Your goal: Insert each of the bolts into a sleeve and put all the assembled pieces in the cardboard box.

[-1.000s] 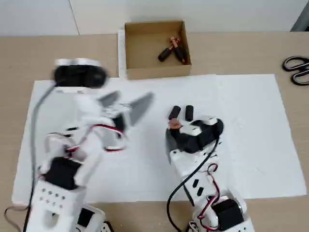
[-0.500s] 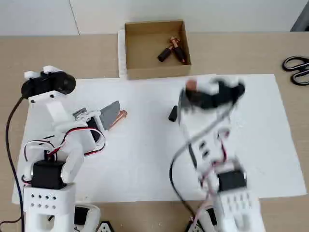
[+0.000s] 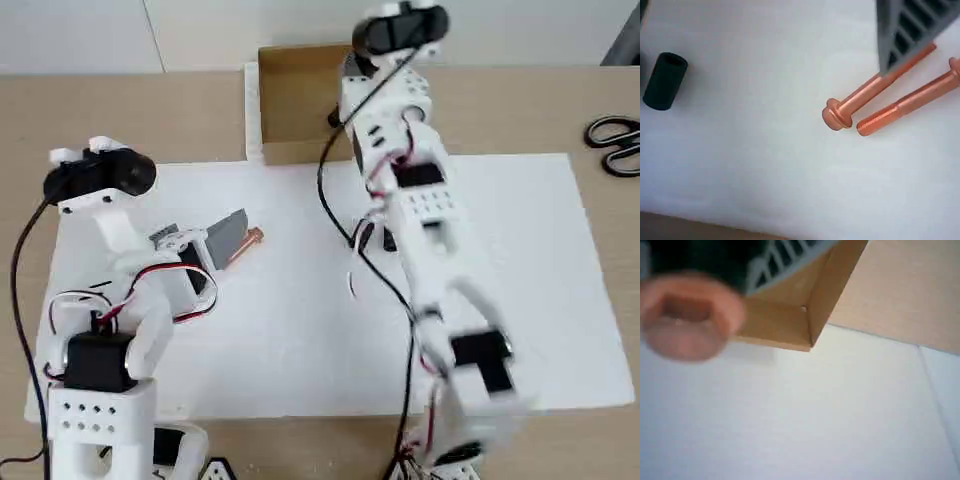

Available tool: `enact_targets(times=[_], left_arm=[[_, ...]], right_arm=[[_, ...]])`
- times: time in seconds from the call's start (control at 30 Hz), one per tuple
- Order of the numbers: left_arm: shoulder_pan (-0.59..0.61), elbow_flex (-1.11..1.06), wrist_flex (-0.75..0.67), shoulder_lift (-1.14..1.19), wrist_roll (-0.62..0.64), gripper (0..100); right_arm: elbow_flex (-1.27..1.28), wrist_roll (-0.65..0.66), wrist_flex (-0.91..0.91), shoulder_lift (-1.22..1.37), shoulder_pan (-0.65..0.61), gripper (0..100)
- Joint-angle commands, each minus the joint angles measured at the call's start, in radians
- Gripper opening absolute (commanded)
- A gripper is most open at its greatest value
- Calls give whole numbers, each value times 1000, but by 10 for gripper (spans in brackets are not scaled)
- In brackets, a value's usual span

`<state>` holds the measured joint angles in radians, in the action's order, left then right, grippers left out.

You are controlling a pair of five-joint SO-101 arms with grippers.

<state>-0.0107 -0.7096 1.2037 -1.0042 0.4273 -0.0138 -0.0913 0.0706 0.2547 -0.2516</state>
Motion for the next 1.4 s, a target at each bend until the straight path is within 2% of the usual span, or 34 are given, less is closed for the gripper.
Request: enact_targets(times=[0.0, 0.23, 0.43, 0.7, 0.97, 1.03, 1.17, 1.37], left_arm=[[6, -13, -3, -20, -8, 303], [6, -42, -5, -20, -9, 303], [6, -45, -5, -20, -9, 303], [6, -45, -5, -20, -9, 303], [6, 15, 3, -35, -9, 303], [8, 38, 0, -91, -14, 303], [5, 31, -11, -253, -103, 303], [6, -150, -25, -520, -213, 303]], right_arm=[[-281, 9, -35, 196, 4, 7], [-591, 11, -31, 522, -31, 8], [-727, 11, -27, 697, -44, 13], [-738, 12, 53, 737, -42, 210], [-738, 12, 82, 720, -12, 213], [-738, 12, 168, 654, 8, 213], [-738, 12, 426, 415, 36, 213], [-733, 11, 874, 91, 33, 213]])
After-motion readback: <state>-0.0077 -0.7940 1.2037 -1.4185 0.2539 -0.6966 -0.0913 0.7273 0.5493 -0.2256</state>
